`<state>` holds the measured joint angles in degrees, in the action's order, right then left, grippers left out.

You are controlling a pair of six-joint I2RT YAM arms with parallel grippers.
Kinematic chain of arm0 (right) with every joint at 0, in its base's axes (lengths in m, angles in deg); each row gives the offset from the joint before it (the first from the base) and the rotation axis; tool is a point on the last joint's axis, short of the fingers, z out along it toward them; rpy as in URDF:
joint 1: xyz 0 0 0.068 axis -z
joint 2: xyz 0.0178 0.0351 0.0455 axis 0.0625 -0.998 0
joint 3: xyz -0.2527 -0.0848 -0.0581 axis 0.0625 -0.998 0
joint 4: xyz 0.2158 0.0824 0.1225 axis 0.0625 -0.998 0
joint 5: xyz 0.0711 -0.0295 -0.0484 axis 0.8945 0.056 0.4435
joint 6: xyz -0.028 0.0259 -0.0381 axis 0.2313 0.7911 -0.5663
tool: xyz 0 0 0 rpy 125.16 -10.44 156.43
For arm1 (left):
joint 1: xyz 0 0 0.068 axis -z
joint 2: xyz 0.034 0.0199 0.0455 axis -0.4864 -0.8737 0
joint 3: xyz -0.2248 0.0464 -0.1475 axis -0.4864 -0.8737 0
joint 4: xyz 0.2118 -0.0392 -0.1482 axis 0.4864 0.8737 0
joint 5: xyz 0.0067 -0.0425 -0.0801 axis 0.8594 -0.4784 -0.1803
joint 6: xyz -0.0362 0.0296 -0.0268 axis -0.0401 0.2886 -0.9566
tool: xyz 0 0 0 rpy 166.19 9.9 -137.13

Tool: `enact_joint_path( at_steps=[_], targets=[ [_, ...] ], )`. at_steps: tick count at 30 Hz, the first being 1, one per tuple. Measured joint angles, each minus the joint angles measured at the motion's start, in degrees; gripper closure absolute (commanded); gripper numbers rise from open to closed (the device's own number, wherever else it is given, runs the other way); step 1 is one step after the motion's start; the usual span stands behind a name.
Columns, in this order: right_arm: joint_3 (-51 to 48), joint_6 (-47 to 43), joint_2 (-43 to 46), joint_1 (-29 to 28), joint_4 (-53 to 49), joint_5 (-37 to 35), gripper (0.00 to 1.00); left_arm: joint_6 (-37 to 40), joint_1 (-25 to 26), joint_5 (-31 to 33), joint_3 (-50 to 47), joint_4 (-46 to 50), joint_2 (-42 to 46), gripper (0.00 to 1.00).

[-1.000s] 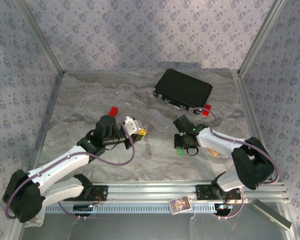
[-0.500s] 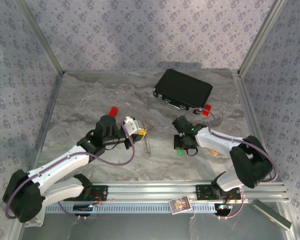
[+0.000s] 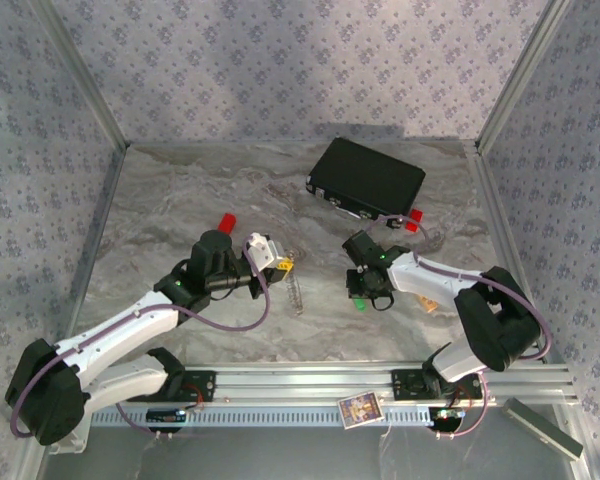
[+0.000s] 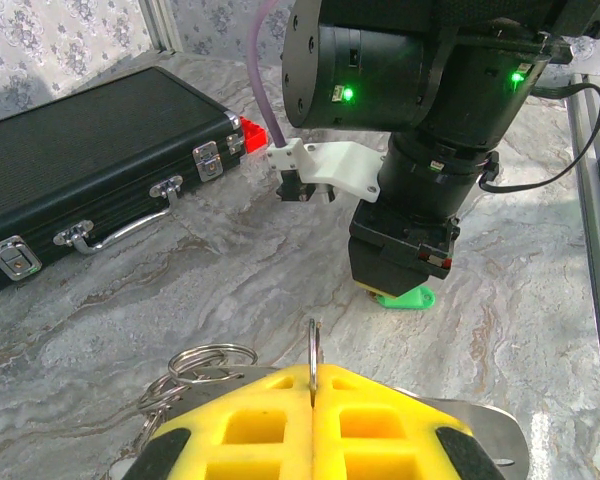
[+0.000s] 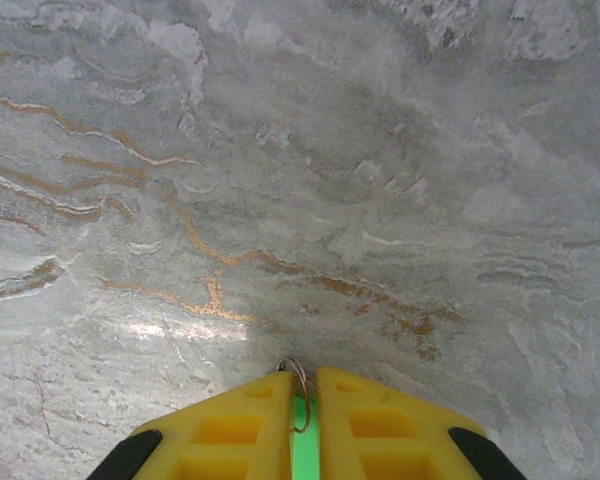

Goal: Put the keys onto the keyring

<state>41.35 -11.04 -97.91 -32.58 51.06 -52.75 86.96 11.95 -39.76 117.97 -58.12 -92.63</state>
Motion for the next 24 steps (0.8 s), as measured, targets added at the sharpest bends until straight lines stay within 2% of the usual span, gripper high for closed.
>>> enact_joint_path(
  at_steps=[6,13,19,24],
  targets=[
    [0.92,-0.59,-0.22,-0.39,-0.2,-0.04,1.0,0.0,0.0,0.0,0.0,0.02,0.0,1.0],
    [1.11,-0.92,1.64,-1.49,-1.27,-0.92,1.0,0.0,0.0,-0.02,0.0,0.0,0.0,1.0],
    [1.77,-4.61,8.24,-4.24,-1.42,-2.67,1.0,-0.26,0.28,0.17,0.0,0.22,0.0,1.0],
    [1.75,-11.06,16.59,-6.03,0.85,-1.79,1.0,-1.77,0.33,0.2,0.0,1.75,0.0,1.0]
  ],
)
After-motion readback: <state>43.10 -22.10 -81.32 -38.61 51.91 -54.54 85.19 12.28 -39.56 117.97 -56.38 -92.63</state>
